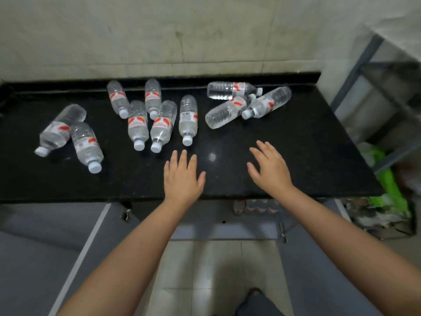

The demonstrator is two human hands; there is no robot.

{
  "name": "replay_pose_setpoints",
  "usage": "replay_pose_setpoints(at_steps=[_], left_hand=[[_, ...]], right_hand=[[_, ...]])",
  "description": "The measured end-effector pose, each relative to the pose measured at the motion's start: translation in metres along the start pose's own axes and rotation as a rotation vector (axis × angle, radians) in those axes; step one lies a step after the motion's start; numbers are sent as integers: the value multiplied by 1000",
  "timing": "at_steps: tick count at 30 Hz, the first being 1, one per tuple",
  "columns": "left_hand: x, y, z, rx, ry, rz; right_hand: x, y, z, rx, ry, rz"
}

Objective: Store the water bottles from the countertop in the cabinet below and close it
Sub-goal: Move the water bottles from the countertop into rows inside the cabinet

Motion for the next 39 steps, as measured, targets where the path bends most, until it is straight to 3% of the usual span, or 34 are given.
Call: replay_pose_setpoints(at_steps=[6, 10, 18, 20, 22, 24, 28, 31, 36, 39], left_hand=[[83, 3, -42, 28, 53, 37], [155, 12, -70, 44, 31, 79], [281, 59, -94, 121, 8, 174], [294, 62, -91, 120, 2, 189], [297, 61, -90, 96, 14, 187], [290, 58, -91, 85, 5, 203], [260, 52, -86, 113, -52, 261], [228, 49, -76, 140, -69, 327], [181, 40, -65, 269, -116, 465], [198, 26, -80, 276, -110, 370]], right_hand=[[59, -11, -75, -78, 127, 90], [123, 15, -99, -164, 84, 295], [226, 87, -115, -120, -52, 407], [234, 94, -115, -122, -100, 317], [236, 98, -116, -139, -193, 53], [232, 101, -121, -185, -247, -94], [218, 95, -128, -219, -263, -192], [198, 90, -131, -191, -272, -169], [156, 81, -138, -95, -409, -229], [134, 77, -140, -53, -518, -265]])
Point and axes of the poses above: each hand's wrist, its own x-axis towards the middle knuckle, its own y-axis out of the palm, z = x × y, the point moved 5 cm from there along x, towards the middle knuckle
